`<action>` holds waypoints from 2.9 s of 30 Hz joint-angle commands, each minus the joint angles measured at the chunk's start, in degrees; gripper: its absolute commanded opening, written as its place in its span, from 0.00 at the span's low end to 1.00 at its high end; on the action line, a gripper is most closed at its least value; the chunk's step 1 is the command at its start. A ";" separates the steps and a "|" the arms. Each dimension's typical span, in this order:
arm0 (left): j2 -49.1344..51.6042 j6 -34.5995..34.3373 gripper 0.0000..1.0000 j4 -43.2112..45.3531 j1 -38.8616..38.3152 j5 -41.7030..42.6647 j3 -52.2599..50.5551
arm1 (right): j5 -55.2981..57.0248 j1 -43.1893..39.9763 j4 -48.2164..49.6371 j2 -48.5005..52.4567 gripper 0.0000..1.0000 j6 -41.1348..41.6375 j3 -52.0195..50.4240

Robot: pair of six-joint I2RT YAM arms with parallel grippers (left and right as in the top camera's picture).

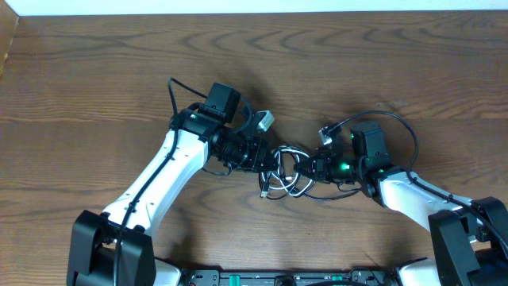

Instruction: Untangle cables

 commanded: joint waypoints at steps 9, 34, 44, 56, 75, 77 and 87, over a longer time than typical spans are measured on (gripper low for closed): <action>0.33 -8.15 0.08 2.38 0.24 -4.57 -0.61 | -1.55 -0.33 -3.78 -1.05 0.04 -3.76 -0.31; 0.35 -14.73 0.08 5.62 -3.41 -12.37 -0.68 | 6.16 0.26 -13.05 -1.05 0.35 -2.89 -0.31; 0.35 -14.71 0.08 5.55 -3.41 -12.37 -0.72 | 11.28 4.37 -7.32 -1.05 0.25 4.48 -0.31; 0.35 -14.71 0.08 4.09 -3.41 -12.35 -0.79 | 13.42 6.16 -4.63 -1.05 0.06 3.15 -0.31; 0.35 -14.75 0.08 3.85 -3.43 -11.69 -0.79 | 13.86 6.19 -3.39 -0.92 0.27 -3.98 -0.31; 0.35 -14.73 0.08 3.48 -3.43 -11.69 -0.79 | 13.84 6.23 -3.15 -0.92 0.27 -4.55 -0.31; 0.35 -14.73 0.08 2.73 -3.43 -11.69 -0.79 | 14.97 9.70 -0.02 -0.92 0.33 -5.46 -0.31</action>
